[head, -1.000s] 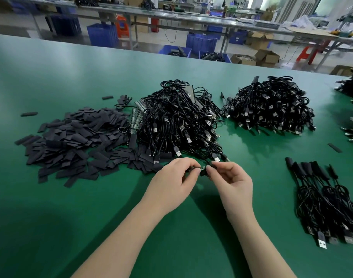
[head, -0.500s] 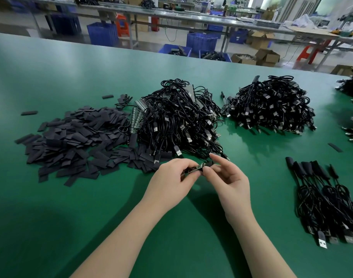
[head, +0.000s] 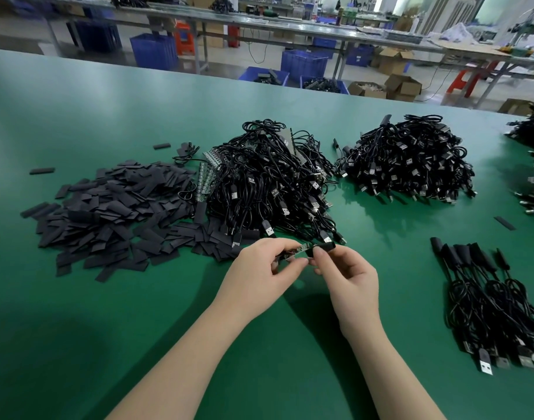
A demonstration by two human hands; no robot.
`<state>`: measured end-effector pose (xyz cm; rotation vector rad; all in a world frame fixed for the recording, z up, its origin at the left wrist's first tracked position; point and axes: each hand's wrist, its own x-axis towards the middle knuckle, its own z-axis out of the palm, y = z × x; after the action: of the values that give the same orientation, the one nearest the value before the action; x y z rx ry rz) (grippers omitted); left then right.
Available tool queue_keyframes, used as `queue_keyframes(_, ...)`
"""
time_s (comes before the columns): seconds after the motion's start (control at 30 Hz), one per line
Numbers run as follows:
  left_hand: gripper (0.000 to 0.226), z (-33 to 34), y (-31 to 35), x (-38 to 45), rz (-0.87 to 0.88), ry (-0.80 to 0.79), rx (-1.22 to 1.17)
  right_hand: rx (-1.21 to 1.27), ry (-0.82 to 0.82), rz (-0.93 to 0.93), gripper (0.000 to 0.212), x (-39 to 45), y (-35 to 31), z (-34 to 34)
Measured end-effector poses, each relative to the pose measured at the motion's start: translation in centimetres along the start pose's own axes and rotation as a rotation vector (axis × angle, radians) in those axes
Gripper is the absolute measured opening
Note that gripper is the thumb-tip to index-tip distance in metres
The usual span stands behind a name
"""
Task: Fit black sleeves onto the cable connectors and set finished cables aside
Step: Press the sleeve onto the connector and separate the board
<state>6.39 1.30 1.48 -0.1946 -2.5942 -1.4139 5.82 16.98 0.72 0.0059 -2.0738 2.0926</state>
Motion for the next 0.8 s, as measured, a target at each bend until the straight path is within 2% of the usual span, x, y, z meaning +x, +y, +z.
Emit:
queue_keyframes(0.13, 0.024, 0.04, 0.05, -0.02, 0.02, -0.001, 0.022, 0.1, 0.047, 0.022, 0.02, 0.17, -0.3, -0.27)
queue_keyframes(0.33, 0.024, -0.07, 0.15, -0.08, 0.03, -0.007, 0.008, 0.133, 0.02, 0.013, 0.006, -0.05, -0.28, -0.15)
queue_keyframes(0.6, 0.022, -0.04, 0.08, -0.03, 0.031, -0.012, 0.023, 0.112, 0.09, -0.054, 0.025, -0.28, -0.76, 0.04)
queue_keyframes(0.8, 0.023, 0.06, -0.03, -0.04, 0.023, -0.019, 0.035, 0.132, 0.083, -0.058, 0.026, -0.36, -0.72, 0.11)
